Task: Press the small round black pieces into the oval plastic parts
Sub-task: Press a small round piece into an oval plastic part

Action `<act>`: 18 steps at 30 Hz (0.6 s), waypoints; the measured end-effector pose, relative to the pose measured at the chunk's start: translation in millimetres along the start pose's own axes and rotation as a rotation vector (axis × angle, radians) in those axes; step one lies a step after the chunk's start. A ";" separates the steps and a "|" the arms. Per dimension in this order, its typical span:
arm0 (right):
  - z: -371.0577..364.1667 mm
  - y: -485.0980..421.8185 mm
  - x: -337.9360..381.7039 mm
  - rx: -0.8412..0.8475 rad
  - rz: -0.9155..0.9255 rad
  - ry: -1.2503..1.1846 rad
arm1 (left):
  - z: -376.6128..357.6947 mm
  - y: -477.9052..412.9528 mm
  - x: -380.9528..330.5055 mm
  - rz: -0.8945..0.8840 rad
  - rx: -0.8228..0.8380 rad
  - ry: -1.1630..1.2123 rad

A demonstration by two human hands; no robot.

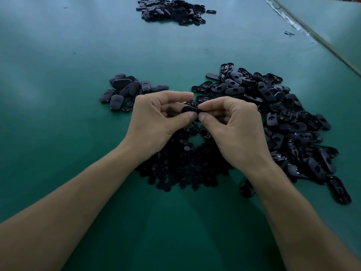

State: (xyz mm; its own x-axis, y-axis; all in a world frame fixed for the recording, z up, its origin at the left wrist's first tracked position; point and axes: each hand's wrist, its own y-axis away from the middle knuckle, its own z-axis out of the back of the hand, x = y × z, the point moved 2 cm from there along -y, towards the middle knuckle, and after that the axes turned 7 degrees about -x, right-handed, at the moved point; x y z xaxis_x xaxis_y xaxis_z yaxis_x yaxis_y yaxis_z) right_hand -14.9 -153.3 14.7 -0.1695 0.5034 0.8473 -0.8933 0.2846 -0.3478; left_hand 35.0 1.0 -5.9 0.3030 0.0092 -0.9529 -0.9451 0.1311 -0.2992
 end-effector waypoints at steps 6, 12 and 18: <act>0.2 0.3 0.6 -0.003 0.014 0.038 | -0.4 -0.4 0.8 -0.038 -0.017 -0.032; 14.5 -3.8 -7.8 -0.087 0.070 0.601 | 5.2 -5.2 9.7 0.013 -0.152 0.062; 22.4 -3.1 -17.3 -0.059 -0.129 0.823 | 9.2 -10.1 12.1 0.126 -0.318 0.208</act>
State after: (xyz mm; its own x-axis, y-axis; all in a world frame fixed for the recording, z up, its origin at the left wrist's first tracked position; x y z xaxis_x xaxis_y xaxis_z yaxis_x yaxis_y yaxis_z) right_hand -18.5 -181.1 10.1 0.3113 0.8926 0.3261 -0.8580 0.4116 -0.3074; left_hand 49.3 8.9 -14.0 0.1824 -0.1995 -0.9628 -0.9738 -0.1721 -0.1488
